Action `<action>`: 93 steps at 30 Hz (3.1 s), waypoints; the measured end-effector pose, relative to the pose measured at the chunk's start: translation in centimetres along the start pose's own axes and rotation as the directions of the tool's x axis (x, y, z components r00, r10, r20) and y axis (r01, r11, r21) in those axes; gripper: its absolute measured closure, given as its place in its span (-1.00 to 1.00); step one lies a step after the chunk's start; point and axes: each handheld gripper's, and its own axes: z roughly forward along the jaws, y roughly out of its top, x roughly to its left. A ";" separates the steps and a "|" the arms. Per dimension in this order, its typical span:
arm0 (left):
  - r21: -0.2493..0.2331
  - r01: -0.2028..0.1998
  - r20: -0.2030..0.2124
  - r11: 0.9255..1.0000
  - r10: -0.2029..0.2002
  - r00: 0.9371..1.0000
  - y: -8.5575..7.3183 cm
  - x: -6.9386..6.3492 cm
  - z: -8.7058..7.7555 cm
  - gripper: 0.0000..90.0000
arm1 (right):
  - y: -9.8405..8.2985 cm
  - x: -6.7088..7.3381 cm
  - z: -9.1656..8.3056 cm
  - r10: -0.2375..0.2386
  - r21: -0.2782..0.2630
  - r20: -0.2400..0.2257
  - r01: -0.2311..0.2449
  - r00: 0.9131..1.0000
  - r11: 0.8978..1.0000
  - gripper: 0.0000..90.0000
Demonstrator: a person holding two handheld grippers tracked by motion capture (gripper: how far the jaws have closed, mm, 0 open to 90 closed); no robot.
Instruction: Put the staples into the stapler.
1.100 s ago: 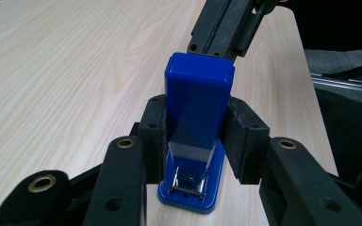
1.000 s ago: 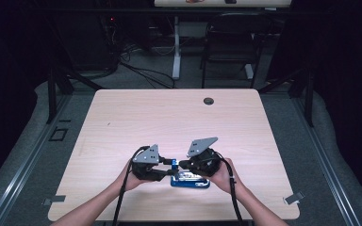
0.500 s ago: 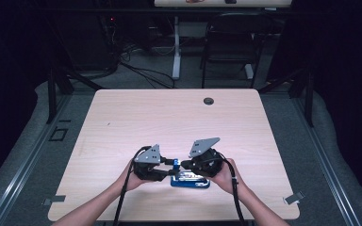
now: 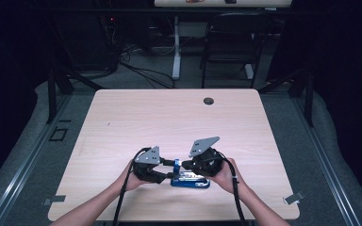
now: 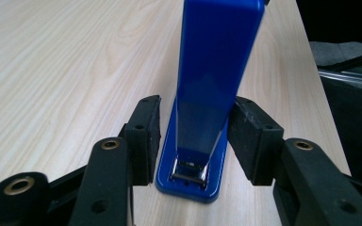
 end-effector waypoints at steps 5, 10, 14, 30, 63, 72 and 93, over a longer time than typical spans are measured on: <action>0.055 -0.016 0.007 0.998 0.016 1.000 -0.4 -0.3 0.8 0.35 | -0.2 -0.2 -0.3 0.004 0.000 0.003 -0.004 1.000 1.000 0.97; 0.060 -0.009 -0.001 0.998 0.009 1.000 -0.8 -0.4 1.5 0.42 | -0.2 -0.1 -0.4 0.006 -0.002 0.004 -0.006 1.000 1.000 0.97; 0.075 -0.023 -0.010 0.997 0.023 1.000 -0.6 -0.5 1.6 0.43 | -0.2 0.0 -0.4 -0.001 0.003 0.005 0.001 1.000 1.000 0.97; 0.118 -0.048 -0.012 0.992 0.050 0.999 0.3 -0.6 2.2 0.45 | -0.9 -0.5 -1.7 0.036 0.014 0.036 -0.036 0.999 0.999 0.93; 0.168 -0.084 -0.031 0.982 0.091 0.995 1.1 -1.0 3.4 0.45 | -2.5 -0.8 -2.5 0.036 0.042 0.067 -0.039 0.997 0.998 0.11; 0.158 -0.080 -0.025 0.984 0.085 0.996 1.0 -1.0 3.6 0.43 | -1.9 -1.0 -1.8 0.039 0.033 0.034 -0.040 0.999 0.999 0.37; 0.103 0.103 -0.102 0.989 -0.093 0.990 -0.3 1.9 0.2 -0.48 | -5.4 -2.6 -1.7 0.168 0.021 -0.035 -0.167 0.985 0.986 0.35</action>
